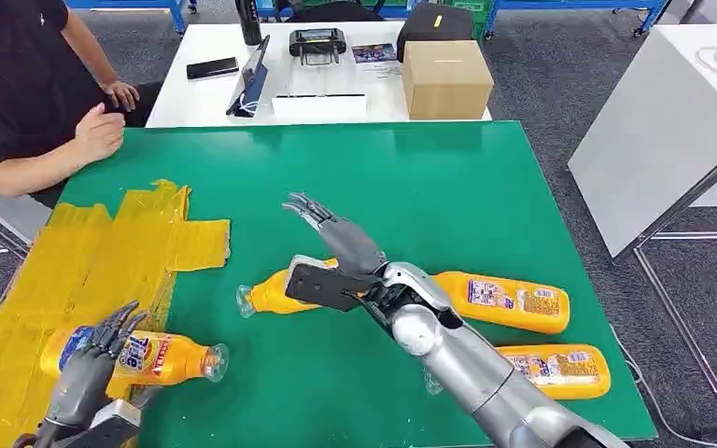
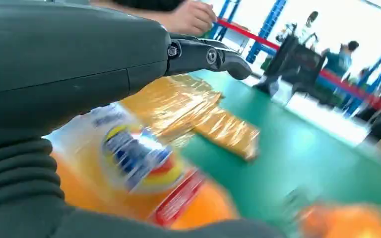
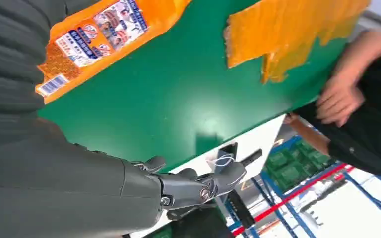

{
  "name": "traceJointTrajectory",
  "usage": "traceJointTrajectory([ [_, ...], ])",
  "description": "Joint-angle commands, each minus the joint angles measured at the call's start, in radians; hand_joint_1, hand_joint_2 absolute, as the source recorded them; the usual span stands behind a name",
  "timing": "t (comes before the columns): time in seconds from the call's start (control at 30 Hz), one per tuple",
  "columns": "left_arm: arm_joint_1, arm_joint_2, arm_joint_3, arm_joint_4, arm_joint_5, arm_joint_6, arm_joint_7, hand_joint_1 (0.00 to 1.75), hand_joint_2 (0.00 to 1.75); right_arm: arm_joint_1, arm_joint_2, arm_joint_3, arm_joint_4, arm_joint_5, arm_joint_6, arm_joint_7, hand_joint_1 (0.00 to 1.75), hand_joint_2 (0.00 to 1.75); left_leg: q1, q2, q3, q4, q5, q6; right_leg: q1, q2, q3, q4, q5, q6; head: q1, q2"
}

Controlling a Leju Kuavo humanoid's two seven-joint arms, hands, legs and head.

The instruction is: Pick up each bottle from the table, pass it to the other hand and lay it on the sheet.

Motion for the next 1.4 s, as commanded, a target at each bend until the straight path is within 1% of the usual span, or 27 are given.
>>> traceJointTrajectory([
  [0.03,-0.122,-0.104,0.067,-0.126,0.279,-0.191,0.003,0.00,0.00,-0.136,0.019,0.059,0.278,0.036,0.056,0.046,0.00,1.75,0.001,-0.002,-0.003,0.002,0.001,0.000,0.001,-0.001,-0.002,0.001,0.001,-0.001,0.000,0.000],
  [0.13,-0.181,-0.189,0.155,-0.111,0.350,-0.362,0.003,0.00,0.00,-0.194,0.034,0.085,0.393,0.057,0.076,0.056,0.00,1.75,0.001,-0.001,-0.003,0.001,0.002,0.000,0.001,-0.001,-0.001,0.001,0.001,-0.001,0.000,0.000],
  [0.17,-0.198,-0.208,0.171,-0.098,0.344,-0.389,0.003,0.00,0.00,-0.210,0.037,0.095,0.418,0.065,0.082,0.062,0.00,1.75,0.000,-0.001,-0.002,0.001,0.002,0.001,0.001,-0.001,-0.001,0.000,0.001,-0.001,0.000,0.000],
  [0.2,-0.220,-0.244,0.205,-0.075,0.336,-0.456,0.003,0.00,0.00,-0.240,0.043,0.116,0.465,0.093,0.083,0.081,0.00,1.75,0.000,0.000,-0.002,0.001,0.002,0.001,0.000,0.000,-0.001,0.000,0.001,0.000,0.000,0.000],
  [0.27,-0.231,-0.268,0.215,-0.067,0.343,-0.495,0.003,0.00,0.00,-0.257,0.045,0.124,0.493,0.105,0.092,0.093,0.00,1.75,0.000,0.000,-0.002,0.001,0.002,0.001,0.000,0.000,-0.001,0.001,0.002,0.000,0.000,0.000],
  [0.33,-0.250,-0.305,0.245,-0.035,0.372,-0.580,0.003,0.00,0.00,-0.279,0.044,0.137,0.536,0.109,0.118,0.096,0.00,1.75,0.000,-0.001,-0.002,0.001,0.002,0.001,0.000,0.000,0.000,0.000,0.002,0.000,0.000,0.000],
  [0.37,-0.247,-0.330,0.262,-0.032,0.392,-0.609,0.007,0.00,0.00,-0.285,0.030,0.151,0.551,0.122,0.122,0.098,0.00,1.75,0.000,0.000,-0.001,0.001,0.002,0.001,0.000,0.000,0.000,0.000,0.001,0.000,0.000,0.000],
  [0.43,-0.239,-0.343,0.268,-0.040,0.383,-0.620,0.003,0.00,0.00,-0.291,0.027,0.164,0.580,0.135,0.125,0.088,0.00,1.75,-0.001,-0.001,0.000,0.000,0.002,0.001,-0.001,0.000,0.001,0.000,0.001,0.000,0.000,0.000],
  [0.5,-0.238,-0.345,0.266,-0.052,0.370,-0.614,0.003,0.00,0.00,-0.294,0.029,0.169,0.589,0.139,0.130,0.086,0.00,1.75,-0.001,-0.001,0.000,0.000,0.001,0.001,-0.001,0.000,0.001,0.000,0.001,0.000,0.000,0.000],
  [0.57,-0.224,-0.322,0.212,-0.095,0.322,-0.559,0.003,0.00,0.00,-0.315,0.047,0.195,0.641,0.145,0.172,0.068,0.00,1.75,0.000,-0.001,-0.001,0.001,0.001,0.000,0.001,0.000,0.001,0.000,0.001,-0.001,0.000,0.000],
  [0.7,-0.224,-0.321,0.209,-0.093,0.321,-0.557,0.003,0.00,0.00,-0.317,0.048,0.202,0.645,0.148,0.179,0.068,0.00,1.75,0.000,0.000,-0.002,0.001,0.001,0.000,0.000,0.000,-0.001,0.001,0.001,0.000,0.000,0.000],
  [0.87,-0.235,-0.305,0.160,-0.084,0.322,-0.528,0.003,0.00,0.00,-0.338,0.068,0.260,0.709,0.158,0.252,0.043,0.00,1.75,0.000,-0.001,-0.003,0.002,0.001,0.000,0.000,0.000,-0.002,0.001,0.001,0.000,0.000,0.000],
  [1.03,-0.240,-0.304,0.158,-0.077,0.325,-0.528,0.003,0.00,0.00,-0.340,0.071,0.267,0.716,0.161,0.256,0.042,0.00,1.75,0.000,-0.001,-0.002,0.001,0.001,0.000,0.000,0.000,-0.002,0.001,0.001,0.000,0.000,0.000],
  [1.07,-0.242,-0.300,0.153,-0.076,0.328,-0.526,0.003,0.00,0.00,-0.343,0.076,0.281,0.729,0.163,0.265,0.033,0.00,1.75,0.001,-0.001,-0.003,0.002,0.001,0.000,0.002,0.000,-0.002,0.001,0.001,-0.001,0.000,0.000],
  [1.17,-0.250,-0.300,0.149,-0.065,0.335,-0.530,0.003,0.00,0.00,-0.345,0.085,0.308,0.752,0.172,0.292,0.027,0.00,1.75,0.000,-0.001,-0.002,0.001,0.001,0.000,0.000,0.000,-0.002,0.001,0.001,0.000,0.000,0.000],
  [1.23,-0.257,-0.302,0.146,-0.054,0.335,-0.534,0.003,0.00,0.00,-0.339,0.090,0.326,0.769,0.179,0.311,0.027,0.00,1.75,0.000,-0.001,-0.002,0.001,0.001,0.000,0.000,0.000,-0.001,0.001,0.001,0.000,0.000,0.000],
  [1.33,-0.291,-0.316,0.138,-0.007,0.341,-0.559,0.003,0.00,0.00,-0.317,0.099,0.389,0.830,0.208,0.362,0.025,0.00,1.75,0.000,-0.002,-0.001,0.000,0.002,0.000,0.000,-0.002,0.000,0.000,0.001,0.000,0.000,0.000],
  [1.37,-0.300,-0.320,0.134,0.004,0.337,-0.556,0.003,0.00,0.00,-0.306,0.102,0.409,0.843,0.221,0.358,0.024,0.07,1.75,0.000,-0.003,-0.001,0.000,0.002,0.000,0.000,-0.002,0.000,-0.001,0.001,0.000,0.000,0.000],
  [1.4,-0.306,-0.322,0.132,0.009,0.335,-0.552,0.003,0.00,0.00,-0.300,0.102,0.413,0.847,0.223,0.348,0.023,0.07,1.75,0.000,-0.003,0.000,0.000,0.002,0.000,0.000,-0.003,0.001,-0.001,0.001,0.000,0.000,0.000],
])
